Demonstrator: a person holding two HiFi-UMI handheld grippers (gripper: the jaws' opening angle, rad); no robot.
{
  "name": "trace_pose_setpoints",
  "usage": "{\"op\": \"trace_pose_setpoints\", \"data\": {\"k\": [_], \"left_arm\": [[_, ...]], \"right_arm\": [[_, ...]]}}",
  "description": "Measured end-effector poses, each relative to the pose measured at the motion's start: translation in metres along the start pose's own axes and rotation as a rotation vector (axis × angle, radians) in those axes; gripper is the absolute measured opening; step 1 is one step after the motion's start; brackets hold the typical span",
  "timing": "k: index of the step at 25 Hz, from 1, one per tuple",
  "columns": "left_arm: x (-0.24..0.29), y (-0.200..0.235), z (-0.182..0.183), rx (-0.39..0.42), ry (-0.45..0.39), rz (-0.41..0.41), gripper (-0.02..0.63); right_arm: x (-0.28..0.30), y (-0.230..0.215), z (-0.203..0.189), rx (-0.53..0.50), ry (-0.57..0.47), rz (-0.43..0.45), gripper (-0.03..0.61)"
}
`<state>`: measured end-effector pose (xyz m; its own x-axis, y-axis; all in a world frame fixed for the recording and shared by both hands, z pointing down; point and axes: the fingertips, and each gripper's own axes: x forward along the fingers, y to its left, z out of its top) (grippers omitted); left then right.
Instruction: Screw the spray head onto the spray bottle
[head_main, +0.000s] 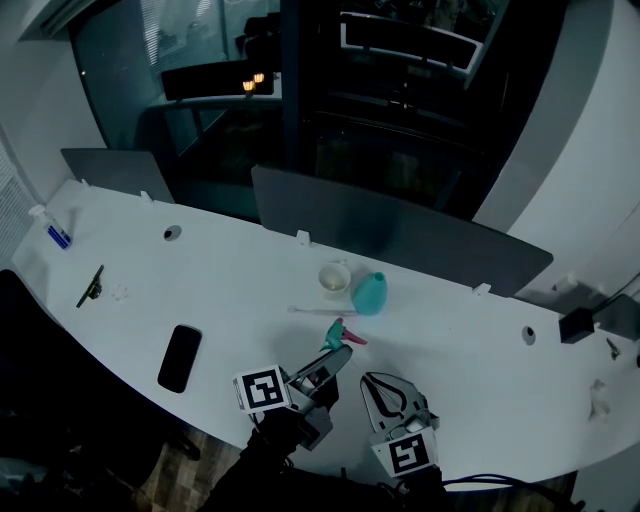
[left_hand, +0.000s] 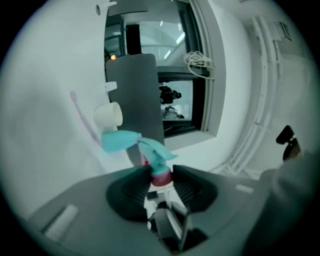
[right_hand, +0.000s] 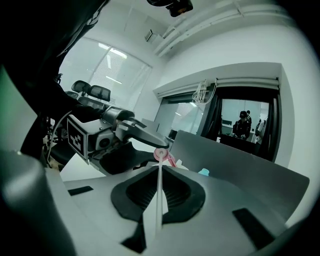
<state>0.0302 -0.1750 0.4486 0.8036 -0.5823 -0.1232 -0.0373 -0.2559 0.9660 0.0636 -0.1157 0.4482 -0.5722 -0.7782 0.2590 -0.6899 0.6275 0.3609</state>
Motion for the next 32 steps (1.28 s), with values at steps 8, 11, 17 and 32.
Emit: {"op": "trace_pose_setpoints", "data": {"k": [8,11,17,32], "left_arm": [[-0.003,-0.022,0.0,0.433,0.076,0.05,0.137],[-0.006,-0.033,0.004,0.677,0.091,0.113,0.137],[-0.016,-0.048,-0.001,1.206,0.11,0.279,0.137],[-0.048,-0.024,-0.004,1.439,0.115,0.48,0.137]], "right_arm": [[0.003,-0.001,-0.013,0.106,0.01,0.001,0.025],[0.007,0.001,-0.023,0.106,0.049,0.017,0.025],[0.018,0.007,-0.058,0.166,0.138,0.084,0.08],[0.1,-0.107,-0.107,0.402,0.106,-0.187,0.345]]}}
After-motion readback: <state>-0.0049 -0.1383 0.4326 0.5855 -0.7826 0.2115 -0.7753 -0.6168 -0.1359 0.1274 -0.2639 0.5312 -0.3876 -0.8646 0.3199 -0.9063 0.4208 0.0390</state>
